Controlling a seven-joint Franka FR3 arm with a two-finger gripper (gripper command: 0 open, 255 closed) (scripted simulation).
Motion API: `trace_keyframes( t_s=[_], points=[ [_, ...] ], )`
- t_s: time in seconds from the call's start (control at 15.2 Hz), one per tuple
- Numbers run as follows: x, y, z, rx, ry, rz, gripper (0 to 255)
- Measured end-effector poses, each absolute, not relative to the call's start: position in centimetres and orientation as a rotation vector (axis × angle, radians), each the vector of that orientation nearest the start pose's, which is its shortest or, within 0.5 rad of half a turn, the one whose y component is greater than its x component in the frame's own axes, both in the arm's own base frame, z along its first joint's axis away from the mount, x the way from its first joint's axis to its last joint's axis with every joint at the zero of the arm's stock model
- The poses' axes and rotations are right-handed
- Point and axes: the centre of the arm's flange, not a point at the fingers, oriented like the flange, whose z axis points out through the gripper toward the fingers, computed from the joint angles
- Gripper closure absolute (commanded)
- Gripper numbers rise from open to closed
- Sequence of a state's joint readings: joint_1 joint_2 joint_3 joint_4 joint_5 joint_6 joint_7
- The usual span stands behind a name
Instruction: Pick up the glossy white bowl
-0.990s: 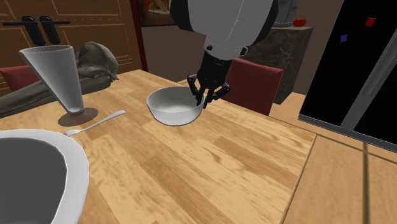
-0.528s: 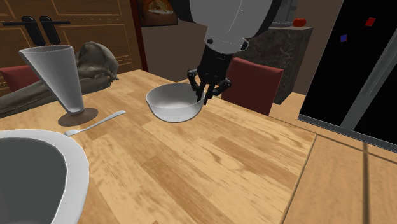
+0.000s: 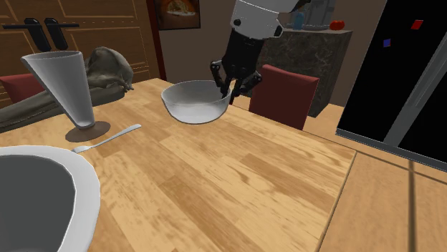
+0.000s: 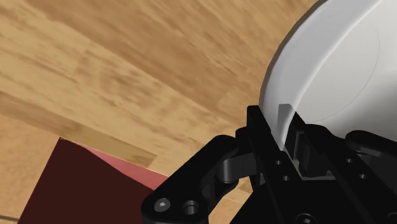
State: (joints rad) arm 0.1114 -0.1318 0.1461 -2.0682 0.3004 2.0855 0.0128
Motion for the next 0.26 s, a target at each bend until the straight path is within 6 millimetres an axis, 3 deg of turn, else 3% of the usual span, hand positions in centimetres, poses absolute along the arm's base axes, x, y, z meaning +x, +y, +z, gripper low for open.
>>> trace_keyframes(
  t_s=[0.26],
  points=[
    [51.1, 15.2, 52.4, -2.862, -0.165, -0.162, 255]
  ],
)
